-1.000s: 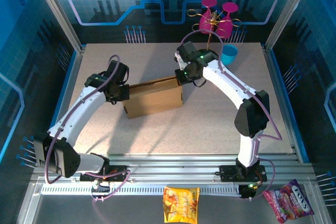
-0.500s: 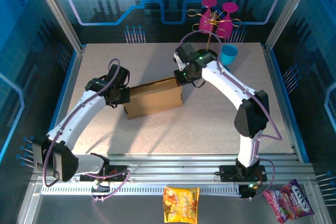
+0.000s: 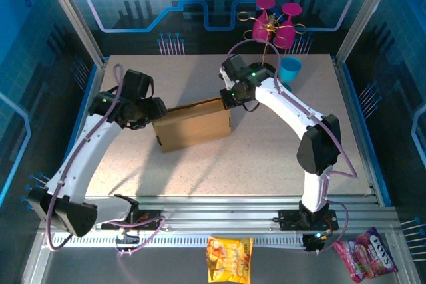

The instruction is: Fold the paper box

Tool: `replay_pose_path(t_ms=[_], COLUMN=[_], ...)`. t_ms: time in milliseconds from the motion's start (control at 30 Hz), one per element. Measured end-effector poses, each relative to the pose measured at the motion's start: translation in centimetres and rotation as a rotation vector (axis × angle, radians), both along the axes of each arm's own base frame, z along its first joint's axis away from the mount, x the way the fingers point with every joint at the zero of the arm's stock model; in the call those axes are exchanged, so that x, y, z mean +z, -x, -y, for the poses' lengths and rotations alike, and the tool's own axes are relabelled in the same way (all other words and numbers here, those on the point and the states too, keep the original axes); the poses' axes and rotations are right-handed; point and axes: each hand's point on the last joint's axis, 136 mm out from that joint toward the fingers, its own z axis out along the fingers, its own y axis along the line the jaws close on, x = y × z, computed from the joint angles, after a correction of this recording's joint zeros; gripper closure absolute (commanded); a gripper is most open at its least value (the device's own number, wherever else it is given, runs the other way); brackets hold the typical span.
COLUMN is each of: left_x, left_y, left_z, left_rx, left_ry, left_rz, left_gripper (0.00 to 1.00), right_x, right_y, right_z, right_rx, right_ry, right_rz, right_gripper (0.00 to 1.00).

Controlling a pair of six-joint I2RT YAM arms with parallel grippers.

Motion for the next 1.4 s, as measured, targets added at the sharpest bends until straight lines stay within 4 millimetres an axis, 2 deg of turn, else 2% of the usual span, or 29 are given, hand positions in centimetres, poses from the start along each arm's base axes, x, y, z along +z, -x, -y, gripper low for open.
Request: replay_pose_path(t_ms=[100,167,267,367,567,700,833,967,1100,1400], left_x=[-0.2,-1.3,-3.1,-3.9,-4.9,-5.6,-6.8,-8.0,-7.9,-8.3], left_y=[0.1,0.2,0.0,-0.7,-1.8,-2.4,-2.4,-2.5,-2.5,-1.9], left_z=[-0.9,-1.2,-1.0,-0.4,0.0,-0.3,-0.6,-0.6,-0.5,-0.5], left_rx=[0.166,0.284,0.442,0.569,0.741,0.804,0.834,0.845,0.830,0.812], left_ry=[0.149,0.253,0.393,0.518,0.700,0.762,0.796,0.822,0.841,0.861], left_rz=[-0.016,-0.042,-0.089,-0.103,-0.079,-0.072,-0.076,-0.082,-0.057,-0.028], left_gripper=[0.36,0.34,0.32,0.31,0.25,0.25,0.30,0.39,0.50,0.63], right_x=[0.0,0.0,0.0,0.0,0.0,0.0,0.0,0.0,0.0,0.0], right_y=[-0.1,0.0,0.0,0.2,0.3,0.2,0.2,0.2,0.3,0.6], right_z=[0.0,0.0,0.0,0.1,0.2,0.1,0.1,0.1,0.2,0.1], right_rx=[0.000,0.000,0.000,0.000,0.000,0.000,0.000,0.000,0.001,0.016], right_ry=[-0.002,-0.001,-0.003,-0.003,-0.003,-0.005,-0.006,-0.006,-0.005,-0.011], right_rz=[0.003,0.002,0.004,0.004,0.003,0.007,0.006,0.006,0.007,0.005], right_gripper=[1.00,1.00,1.00,1.00,1.00,1.00,1.00,1.00,1.00,1.00])
